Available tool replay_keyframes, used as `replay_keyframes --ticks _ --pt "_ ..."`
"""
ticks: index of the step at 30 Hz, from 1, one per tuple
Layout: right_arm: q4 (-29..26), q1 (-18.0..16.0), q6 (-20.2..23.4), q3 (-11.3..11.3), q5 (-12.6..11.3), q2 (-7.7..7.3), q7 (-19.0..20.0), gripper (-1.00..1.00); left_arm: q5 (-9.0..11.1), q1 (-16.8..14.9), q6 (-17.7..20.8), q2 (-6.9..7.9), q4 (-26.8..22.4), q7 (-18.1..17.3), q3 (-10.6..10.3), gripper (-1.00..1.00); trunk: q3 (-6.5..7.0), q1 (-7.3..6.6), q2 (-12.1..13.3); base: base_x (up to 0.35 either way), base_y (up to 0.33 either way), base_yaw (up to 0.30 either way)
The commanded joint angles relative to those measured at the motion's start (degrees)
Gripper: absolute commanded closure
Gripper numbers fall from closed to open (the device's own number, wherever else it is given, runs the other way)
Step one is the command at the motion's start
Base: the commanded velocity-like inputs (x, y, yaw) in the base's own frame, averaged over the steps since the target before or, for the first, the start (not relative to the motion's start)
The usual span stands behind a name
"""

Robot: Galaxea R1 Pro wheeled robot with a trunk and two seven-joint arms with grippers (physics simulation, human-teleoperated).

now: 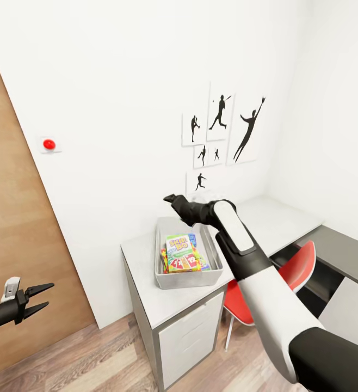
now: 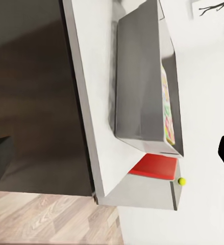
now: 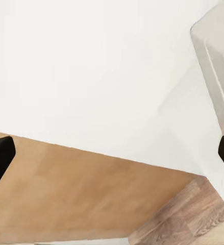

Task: Put all the toys in the child's room - the three board games (two on the bed and one on the table), the two jigsaw puzzles on the table, and the tennis ball on the table - inside the toy box on the table in the child's room.

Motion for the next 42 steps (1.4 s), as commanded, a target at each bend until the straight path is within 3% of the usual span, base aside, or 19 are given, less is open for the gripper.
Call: replay_keyframes --ticks 1,6,13,17,24,27,29,33,38,42 --pt "-1.23 0.09 0.39 0.02 -0.22 0.01 -0.49 -1.0 0.43 -0.07 0.79 0.03 -0.04 -0.18 -0.48 -1.0 0.06 -0.19 0.32 0.0 0.0 0.0" --pt "-8.73 2.91 1.41 0.05 0.11 0.01 -0.63 -1.0 0.32 -0.08 2.91 0.07 -0.31 -0.12 -0.42 -1.0 0.96 -1.29 2.32 0.0 0.0 0.0" --pt "-18.06 11.87 1.76 -0.38 0.14 -2.45 -0.44 -1.0 0.29 -0.16 3.97 0.76 -0.37 -0.1 -0.51 -1.0 2.22 -2.83 5.13 0.0 0.0 0.0" --pt "-20.32 15.01 1.85 -0.52 0.0 -4.05 -0.12 -1.0 0.3 -0.17 4.16 1.78 -0.44 -0.12 -0.5 -1.0 2.94 -3.71 6.73 0.0 0.0 0.0" --pt "-23.59 17.8 3.21 -0.17 -0.5 -7.64 0.38 -1.0 0.29 -0.17 4.62 2.38 -2.05 -0.18 -0.61 -1.0 2.94 -3.71 6.73 -0.005 0.0 0.0" --pt "-23.91 19.44 3.99 -0.17 -0.54 -8.06 1.26 -1.0 0.27 -0.17 4.86 2.41 -2.76 -0.19 -0.68 -1.0 2.94 -3.71 6.73 -0.093 0.0 0.0" --pt "-24.11 22.58 4.56 -0.4 -0.53 -8.41 4.11 -1.0 0.27 -0.17 5.01 2.41 -3.28 -0.19 -0.75 -1.0 2.94 -3.71 6.73 -0.214 0.0 0.0" --pt "-24.21 25.62 4.81 -0.6 -0.4 -9.45 10.67 -1.0 0.26 -0.17 5.08 2.37 -3.52 -0.19 -0.78 -1.0 2.94 -3.71 6.73 -0.165 0.0 0.0" --pt "-24.25 27.58 4.8 -0.42 -0.33 -13.61 22.89 -1.0 0.24 -0.17 5.03 2.35 -3.61 -0.12 -0.81 -1.0 2.94 -3.71 6.73 -0.039 0.0 0.0" --pt "-24.25 28.45 4.79 -0.33 -0.3 -15.52 27.26 -1.0 0.26 -0.17 5.03 2.35 -3.66 -0.11 -0.86 -1.0 2.94 -3.71 6.73 -0.01 0.0 -0.001"
